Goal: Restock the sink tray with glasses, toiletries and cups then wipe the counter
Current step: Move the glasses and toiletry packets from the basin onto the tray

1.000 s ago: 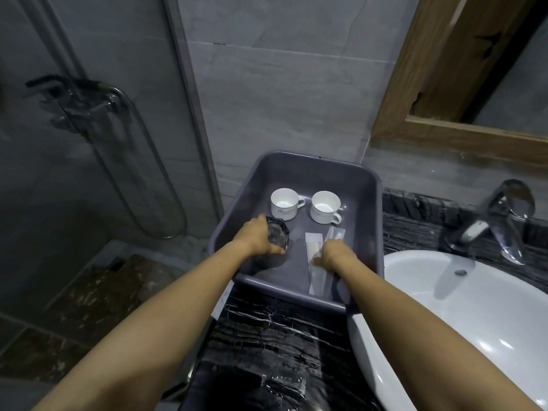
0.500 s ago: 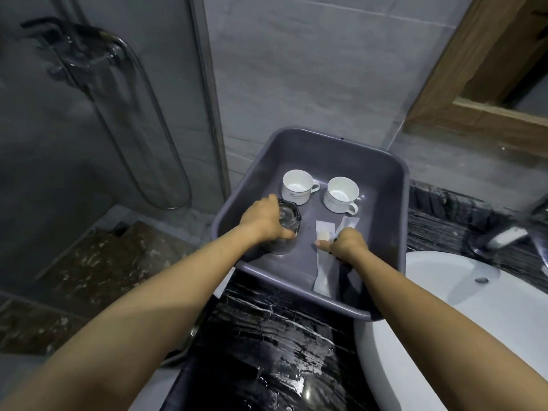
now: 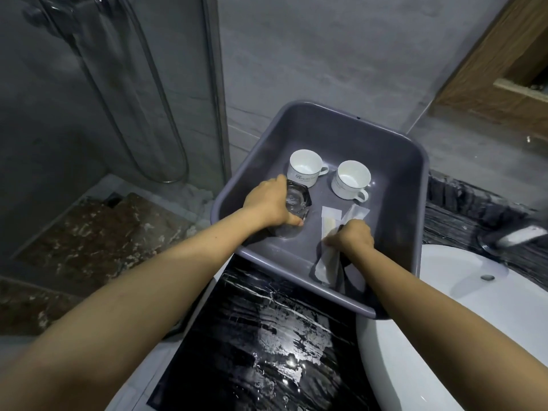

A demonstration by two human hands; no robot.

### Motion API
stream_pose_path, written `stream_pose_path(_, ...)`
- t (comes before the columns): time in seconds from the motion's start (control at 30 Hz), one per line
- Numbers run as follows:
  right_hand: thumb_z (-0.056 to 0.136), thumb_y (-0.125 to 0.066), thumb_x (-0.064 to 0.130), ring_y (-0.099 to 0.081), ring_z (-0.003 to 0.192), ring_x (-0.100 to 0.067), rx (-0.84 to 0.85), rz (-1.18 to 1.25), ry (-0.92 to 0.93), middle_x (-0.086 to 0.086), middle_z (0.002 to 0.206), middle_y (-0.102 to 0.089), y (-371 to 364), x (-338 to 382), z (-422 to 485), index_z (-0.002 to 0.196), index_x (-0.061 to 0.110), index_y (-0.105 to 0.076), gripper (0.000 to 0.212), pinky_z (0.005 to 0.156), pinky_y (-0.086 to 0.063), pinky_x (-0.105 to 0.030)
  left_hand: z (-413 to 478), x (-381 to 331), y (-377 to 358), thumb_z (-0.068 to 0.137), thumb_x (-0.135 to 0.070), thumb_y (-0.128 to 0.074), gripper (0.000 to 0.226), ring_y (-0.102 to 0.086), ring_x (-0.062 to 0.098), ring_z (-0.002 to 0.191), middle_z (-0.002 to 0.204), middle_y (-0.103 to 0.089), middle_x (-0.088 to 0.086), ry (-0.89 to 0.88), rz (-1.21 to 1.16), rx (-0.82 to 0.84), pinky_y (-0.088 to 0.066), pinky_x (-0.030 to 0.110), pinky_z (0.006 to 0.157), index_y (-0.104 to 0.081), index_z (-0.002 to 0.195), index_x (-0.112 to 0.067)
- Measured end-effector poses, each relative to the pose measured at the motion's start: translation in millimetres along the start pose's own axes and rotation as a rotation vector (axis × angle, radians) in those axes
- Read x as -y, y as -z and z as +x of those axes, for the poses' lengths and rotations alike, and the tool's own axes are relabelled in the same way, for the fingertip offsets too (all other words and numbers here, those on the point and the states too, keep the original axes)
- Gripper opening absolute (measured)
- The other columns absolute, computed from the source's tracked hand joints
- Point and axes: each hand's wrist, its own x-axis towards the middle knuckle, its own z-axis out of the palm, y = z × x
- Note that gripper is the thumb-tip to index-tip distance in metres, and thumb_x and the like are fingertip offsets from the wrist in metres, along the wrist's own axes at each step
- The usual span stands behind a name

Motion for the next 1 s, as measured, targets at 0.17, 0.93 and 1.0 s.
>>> stream_pose_path(0.17,0.055,-0.089,0.020,-0.067,0.092,-0.033,0.073,0.058,-0.064,-0.015,0.097,-0.062,7,1,3,0.081,0.002,-0.058,0.045,0.067,-0.055,-0.035,0,0,1,0.055,-0.045,-0.084,0.082,-0.055,0.029,0.114,0.125,-0.056,0.011,0.000,-0.006,0.010,-0.048,0.039,0.087,-0.044,0.118,-0.009)
stream_pose_path(0.93,0.063,-0.084,0.020,-0.066,0.094,-0.034,0.058,0.038,-0.041,-0.017,0.101,-0.064,-5,4,-8,0.105,0.000,-0.061,0.052,0.075,-0.057,-0.041,7,2,-6,0.061,-0.043,-0.082,0.086,-0.047,0.032,0.122,0.130,-0.052,0.014,-0.040,0.001,-0.013,-0.044,0.040,0.091,-0.040,0.123,-0.004)
stream_pose_path(1.0,0.063,-0.084,0.012,-0.066,0.086,-0.034,0.098,0.191,-0.067,-0.019,0.095,-0.065,-7,4,-8,0.103,-0.001,-0.060,0.048,0.071,-0.057,-0.045,7,2,-7,0.060,-0.043,-0.082,0.085,-0.047,0.031,0.122,0.129,-0.053,0.014,-0.044,-0.002,-0.016,-0.044,0.040,0.091,-0.040,0.123,-0.004)
